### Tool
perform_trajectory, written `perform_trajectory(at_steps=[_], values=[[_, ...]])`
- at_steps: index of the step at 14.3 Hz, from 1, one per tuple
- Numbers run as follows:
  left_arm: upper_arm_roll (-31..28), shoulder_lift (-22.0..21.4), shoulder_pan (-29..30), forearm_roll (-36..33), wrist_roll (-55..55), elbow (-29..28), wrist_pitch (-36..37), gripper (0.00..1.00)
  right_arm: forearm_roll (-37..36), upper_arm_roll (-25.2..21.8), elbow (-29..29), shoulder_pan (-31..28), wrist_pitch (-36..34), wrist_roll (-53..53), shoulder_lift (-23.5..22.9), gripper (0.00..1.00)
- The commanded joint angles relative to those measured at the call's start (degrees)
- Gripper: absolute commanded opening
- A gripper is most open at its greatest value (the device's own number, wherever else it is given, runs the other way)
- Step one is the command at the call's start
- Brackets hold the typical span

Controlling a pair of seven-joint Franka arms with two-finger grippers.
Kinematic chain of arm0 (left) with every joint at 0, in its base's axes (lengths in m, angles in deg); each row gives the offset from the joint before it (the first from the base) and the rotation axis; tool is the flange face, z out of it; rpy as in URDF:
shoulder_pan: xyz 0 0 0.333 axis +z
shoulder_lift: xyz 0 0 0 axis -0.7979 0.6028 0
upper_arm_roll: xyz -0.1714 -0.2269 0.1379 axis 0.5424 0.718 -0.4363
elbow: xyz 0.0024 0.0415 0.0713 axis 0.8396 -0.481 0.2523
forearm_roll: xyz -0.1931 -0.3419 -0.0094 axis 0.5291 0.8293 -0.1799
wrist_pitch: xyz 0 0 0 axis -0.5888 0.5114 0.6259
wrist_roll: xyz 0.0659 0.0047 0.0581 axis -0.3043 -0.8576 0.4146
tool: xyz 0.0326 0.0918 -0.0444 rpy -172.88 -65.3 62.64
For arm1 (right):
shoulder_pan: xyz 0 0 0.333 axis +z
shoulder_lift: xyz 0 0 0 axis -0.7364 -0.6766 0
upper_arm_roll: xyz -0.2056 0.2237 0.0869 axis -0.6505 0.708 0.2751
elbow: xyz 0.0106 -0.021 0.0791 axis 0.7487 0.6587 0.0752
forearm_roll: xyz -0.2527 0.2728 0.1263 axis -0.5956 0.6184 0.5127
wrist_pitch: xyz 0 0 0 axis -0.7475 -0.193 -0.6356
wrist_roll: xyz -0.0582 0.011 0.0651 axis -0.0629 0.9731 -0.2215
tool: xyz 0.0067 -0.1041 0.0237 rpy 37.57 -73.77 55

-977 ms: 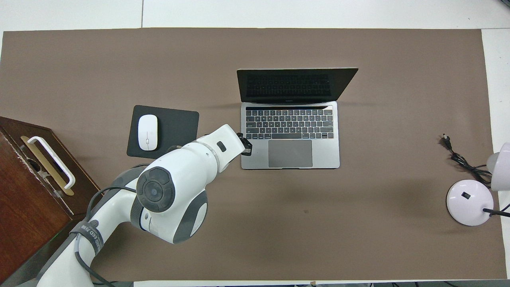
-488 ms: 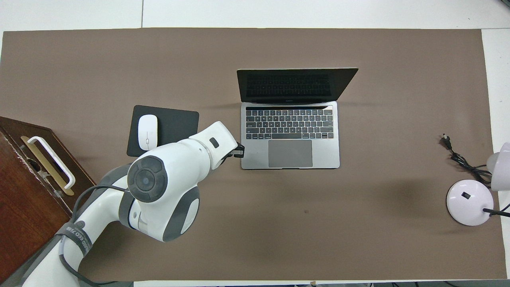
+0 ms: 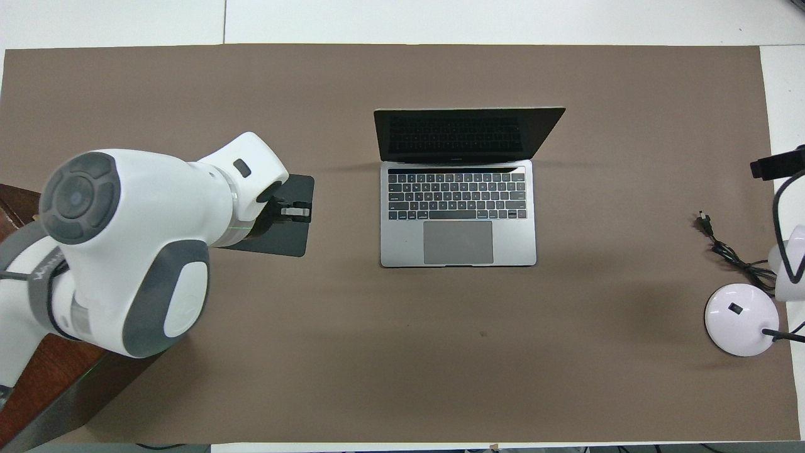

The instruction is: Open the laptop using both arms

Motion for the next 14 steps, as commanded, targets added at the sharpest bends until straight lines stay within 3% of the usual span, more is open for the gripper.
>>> perform_trajectory(at_steps=[1, 7, 8, 9, 10, 14], values=[[0.48, -0.99, 3.78, -2.90, -3.48, 4.36, 8.35, 0.00, 2.18, 0.43, 2.46, 1.67, 0.61, -7.77, 1.98, 1.00], [0.48, -3.28, 12.39, -5.63, -12.72, 6.75, 17.24, 0.00, 4.56, 0.52, 2.64, 2.99, -2.21, -16.93, 2.07, 1.00], [0.48, -3.71, 13.71, -5.63, -12.81, 6.66, 17.51, 0.06, 4.56, 0.43, 2.64, 2.99, -2.55, -18.33, 2.15, 1.00], [0.48, -4.15, 14.77, -5.63, -12.81, 6.66, 17.78, 0.64, 4.56, 0.43, 2.64, 3.08, -3.25, -19.65, 2.15, 1.00], [0.48, -4.51, 16.17, -5.72, -12.90, 6.66, 17.78, 1.00, 4.56, 0.43, 2.64, 3.25, -3.87, -20.01, 2.24, 1.00], [0.48, -4.77, 19.86, -8.27, -13.52, 6.83, 17.60, 1.00, 3.60, 0.43, 2.64, 3.25, -7.12, -20.10, 2.42, 1.00]])
